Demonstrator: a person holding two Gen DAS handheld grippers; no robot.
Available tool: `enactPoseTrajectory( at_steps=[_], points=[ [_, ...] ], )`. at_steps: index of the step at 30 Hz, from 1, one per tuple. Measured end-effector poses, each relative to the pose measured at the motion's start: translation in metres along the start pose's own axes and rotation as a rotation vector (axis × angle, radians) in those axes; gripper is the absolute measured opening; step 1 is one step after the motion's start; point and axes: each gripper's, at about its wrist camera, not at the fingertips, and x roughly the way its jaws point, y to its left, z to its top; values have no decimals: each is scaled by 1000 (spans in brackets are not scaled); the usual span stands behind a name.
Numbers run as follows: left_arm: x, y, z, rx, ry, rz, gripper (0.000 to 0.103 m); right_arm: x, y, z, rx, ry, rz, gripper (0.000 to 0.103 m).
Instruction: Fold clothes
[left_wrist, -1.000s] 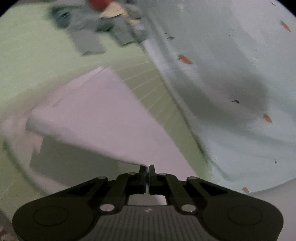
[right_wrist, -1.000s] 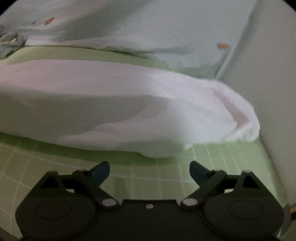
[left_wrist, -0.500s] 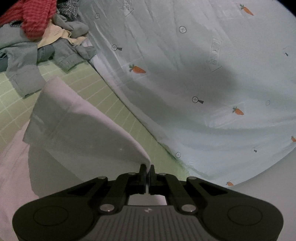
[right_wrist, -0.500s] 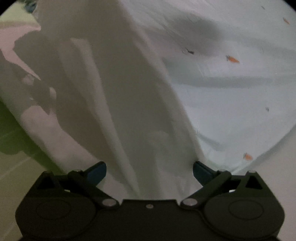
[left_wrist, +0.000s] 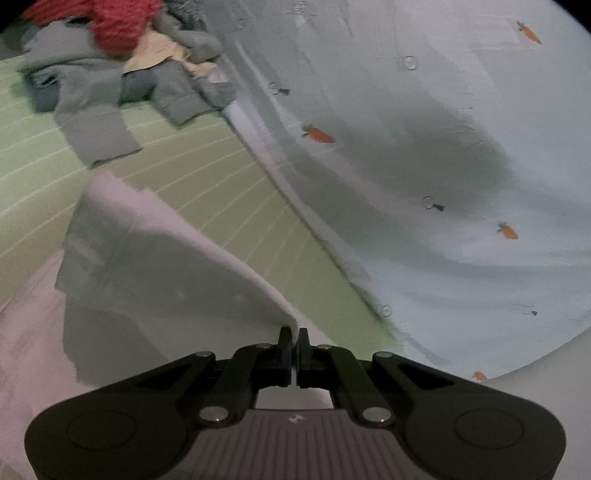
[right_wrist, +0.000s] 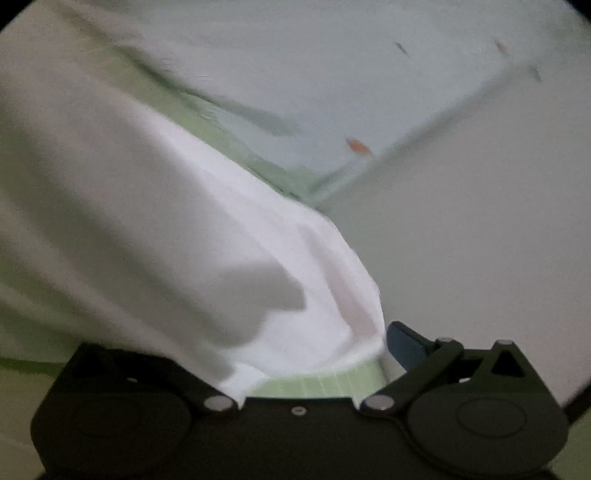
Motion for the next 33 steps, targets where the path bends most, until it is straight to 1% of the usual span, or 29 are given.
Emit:
enactPoseTrajectory(
  at_steps=[1,2,3,4,5,8,9,11,13,16,18,20,22,24,26,27,31,32,33],
  points=[
    [-2,1,-2,11,-3,23,1,1,-13,-3,31,6,-19,103],
    [-3,2,-5,23,-3,47,1,-1,-25,-7,57,-7,-30,103],
    [-5,5,-8,28,0,70,1,-5,-36,-11,81,-30,-22,103],
    [-6,11,-12,19,8,92,1,-7,-40,-16,89,-33,-4,103],
    [-7,17,-15,7,16,112,2,-5,-38,-21,68,-19,15,103],
    [-9,38,-29,-29,48,184,4,-1,-21,-30,-52,-7,39,103],
    [-11,42,-34,-13,46,216,6,-2,-17,-31,-71,-12,39,103],
    [-19,47,-43,38,32,266,12,-2,-21,-26,-43,-4,48,103],
    [-29,49,-49,77,31,272,16,-3,-22,-26,-24,8,64,103],
    [-43,53,-55,132,28,293,17,-4,-23,-26,-9,25,84,103],
    [-50,54,-57,195,48,313,17,-9,-19,-28,-6,39,94,103],
    [-50,49,-62,309,88,355,17,-14,-15,-28,-2,53,106,103],
    [-49,44,-68,430,135,395,17,-11,-11,-30,6,64,118,103],
    [-46,45,-72,498,184,418,16,-8,-9,-29,7,65,125,103],
    [-42,48,-73,546,213,428,16,-7,-7,-27,5,62,130,103],
    [-39,48,-72,558,210,434,16,-7,-7,-26,2,59,132,103],
    [-21,40,-52,549,138,446,16,-10,-11,-17,20,38,154,103],
    [-17,38,-46,544,116,443,18,-10,-15,-12,35,24,161,103],
    [-11,34,-38,531,82,425,19,-11,-18,-8,50,11,168,103]
  ],
)
